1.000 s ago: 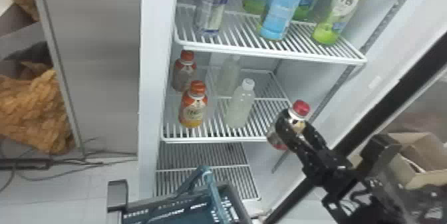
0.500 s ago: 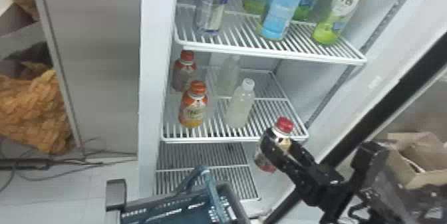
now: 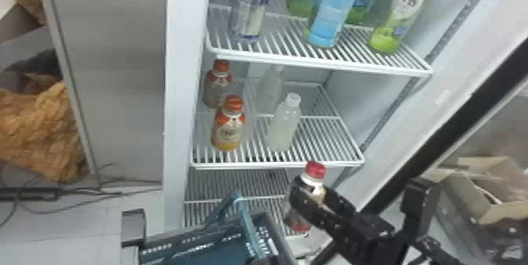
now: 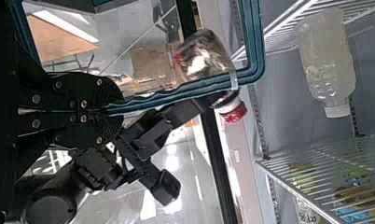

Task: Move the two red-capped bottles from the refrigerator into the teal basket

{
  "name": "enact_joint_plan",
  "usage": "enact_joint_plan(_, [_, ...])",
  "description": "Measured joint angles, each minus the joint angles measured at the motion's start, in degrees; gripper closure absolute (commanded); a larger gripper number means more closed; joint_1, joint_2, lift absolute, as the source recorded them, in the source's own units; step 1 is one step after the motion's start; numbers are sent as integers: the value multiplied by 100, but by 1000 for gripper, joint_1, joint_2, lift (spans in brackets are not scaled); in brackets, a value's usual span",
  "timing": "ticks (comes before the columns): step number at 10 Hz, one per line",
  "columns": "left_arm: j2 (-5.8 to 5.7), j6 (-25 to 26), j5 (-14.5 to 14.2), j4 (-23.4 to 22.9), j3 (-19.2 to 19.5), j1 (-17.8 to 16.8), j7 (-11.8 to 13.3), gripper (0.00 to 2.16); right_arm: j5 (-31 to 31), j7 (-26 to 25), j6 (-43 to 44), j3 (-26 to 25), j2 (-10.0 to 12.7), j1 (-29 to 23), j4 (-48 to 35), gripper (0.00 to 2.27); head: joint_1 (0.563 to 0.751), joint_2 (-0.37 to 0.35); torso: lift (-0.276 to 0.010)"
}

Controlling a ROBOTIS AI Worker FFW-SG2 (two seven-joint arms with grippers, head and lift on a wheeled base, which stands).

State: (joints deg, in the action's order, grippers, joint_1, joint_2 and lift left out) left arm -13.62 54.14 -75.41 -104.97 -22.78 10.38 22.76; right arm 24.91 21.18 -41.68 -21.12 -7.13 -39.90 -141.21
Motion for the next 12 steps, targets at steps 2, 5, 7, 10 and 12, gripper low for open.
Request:
enact_joint_plan(2, [-15, 0, 18, 0, 13, -12, 0, 1128, 51, 87, -411, 30, -9, -87, -92, 667, 695, -350, -228])
enact_joint_plan(5, [-26, 1, 64, 0, 13, -38, 0, 1128, 345, 184, -992, 193, -85, -83, -228, 667, 695, -350, -228])
enact_joint_plan(7, [-28, 15, 77, 0, 23, -41, 1, 1128, 472, 187, -1318, 382, -170, -88, -358, 668, 695, -350, -228])
enact_joint_plan(10, [-29, 26, 82, 2, 29, -39, -1, 1128, 625, 182, -1610, 435, -194, -99, -331, 493, 695, -350, -228])
enact_joint_plan(12, [-28, 29, 85, 2, 28, -39, 1, 1128, 675, 182, -1650, 435, -200, -89, -236, 394, 695, -350, -228])
